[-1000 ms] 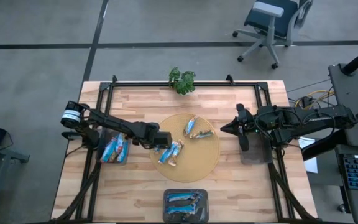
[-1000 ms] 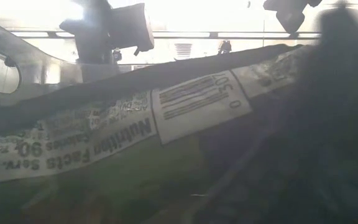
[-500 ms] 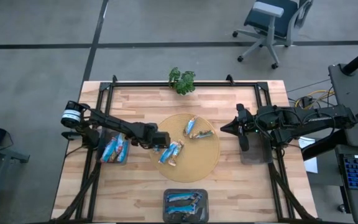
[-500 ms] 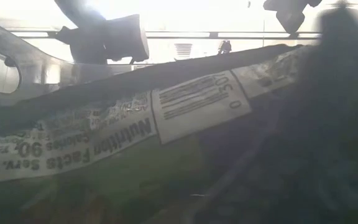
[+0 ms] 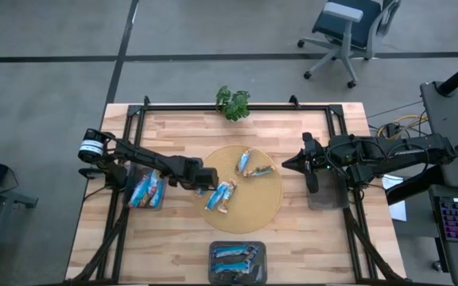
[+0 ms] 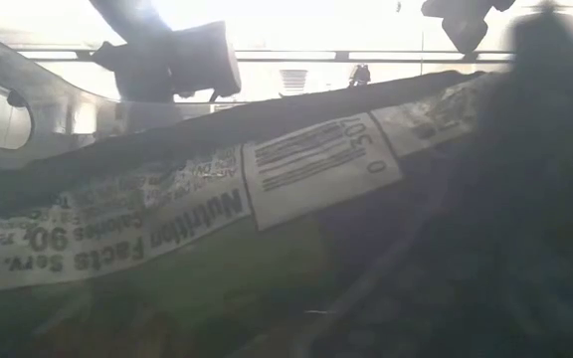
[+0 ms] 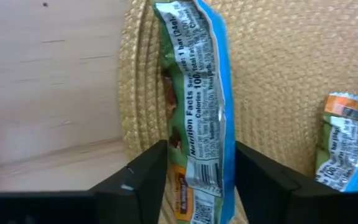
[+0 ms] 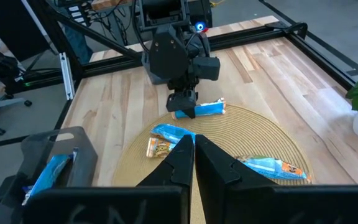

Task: Pick and place Granola Bars by type
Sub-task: Put the yellow granola bar into the top right bin

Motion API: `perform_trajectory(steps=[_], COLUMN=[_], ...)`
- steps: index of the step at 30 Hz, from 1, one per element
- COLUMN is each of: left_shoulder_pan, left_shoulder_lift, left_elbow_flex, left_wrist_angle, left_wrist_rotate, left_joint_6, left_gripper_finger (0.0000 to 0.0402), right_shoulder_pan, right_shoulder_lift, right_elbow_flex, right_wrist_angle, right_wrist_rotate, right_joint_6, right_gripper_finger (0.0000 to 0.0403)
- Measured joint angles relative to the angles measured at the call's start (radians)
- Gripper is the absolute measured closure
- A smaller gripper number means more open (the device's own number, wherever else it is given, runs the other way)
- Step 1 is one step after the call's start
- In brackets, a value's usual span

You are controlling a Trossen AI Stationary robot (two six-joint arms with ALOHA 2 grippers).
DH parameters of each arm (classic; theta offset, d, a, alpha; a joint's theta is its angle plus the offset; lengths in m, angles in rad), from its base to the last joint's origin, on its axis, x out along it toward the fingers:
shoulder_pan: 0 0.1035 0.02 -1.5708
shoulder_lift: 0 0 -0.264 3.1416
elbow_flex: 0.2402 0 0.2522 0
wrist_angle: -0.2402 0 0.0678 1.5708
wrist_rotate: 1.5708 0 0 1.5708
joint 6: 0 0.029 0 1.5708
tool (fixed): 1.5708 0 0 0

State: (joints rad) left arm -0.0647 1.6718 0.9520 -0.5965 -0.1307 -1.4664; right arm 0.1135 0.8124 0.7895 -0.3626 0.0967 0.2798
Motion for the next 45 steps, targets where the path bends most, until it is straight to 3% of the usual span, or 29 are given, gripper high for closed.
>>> perform_trajectory(steps=[16,21,30,36,41,45], left_shoulder_pan=[0.007,0.015,0.033,0.035,0.037,0.038], left_shoulder_lift=[-0.004,-0.005,-0.005,-0.005,-0.006,-0.006], left_elbow_flex=[0.006,0.071,0.283,0.507,0.671,0.728], left_wrist_angle=[-0.008,-0.071,-0.165,-0.16,-0.086,0.057], left_wrist_rotate=[0.029,0.039,0.009,-0.098,-0.161,-0.162], left_joint_6=[0.04,0.099,0.277,0.497,0.734,0.872], left_gripper_finger=[0.034,0.0351,0.0352,0.0352,0.0352,0.0352], right_shoulder_pan=[0.0,0.0,0.0,0.0,0.0,0.0], right_shoulder_lift=[0.0,0.0,-0.002,-0.041,-0.102,-0.15], right_elbow_flex=[0.0,0.0,0.0,0.0,0.0,0.0], right_wrist_angle=[0.0,0.0,0.0,0.002,0.001,0.0], right_wrist_rotate=[0.001,0.002,0.001,0.001,0.011,0.011], right_joint_6=[-0.011,-0.017,-0.018,-0.019,-0.036,-0.037], right_gripper_finger=[0.0394,0.0394,0.0394,0.0394,0.0394,0.0394])
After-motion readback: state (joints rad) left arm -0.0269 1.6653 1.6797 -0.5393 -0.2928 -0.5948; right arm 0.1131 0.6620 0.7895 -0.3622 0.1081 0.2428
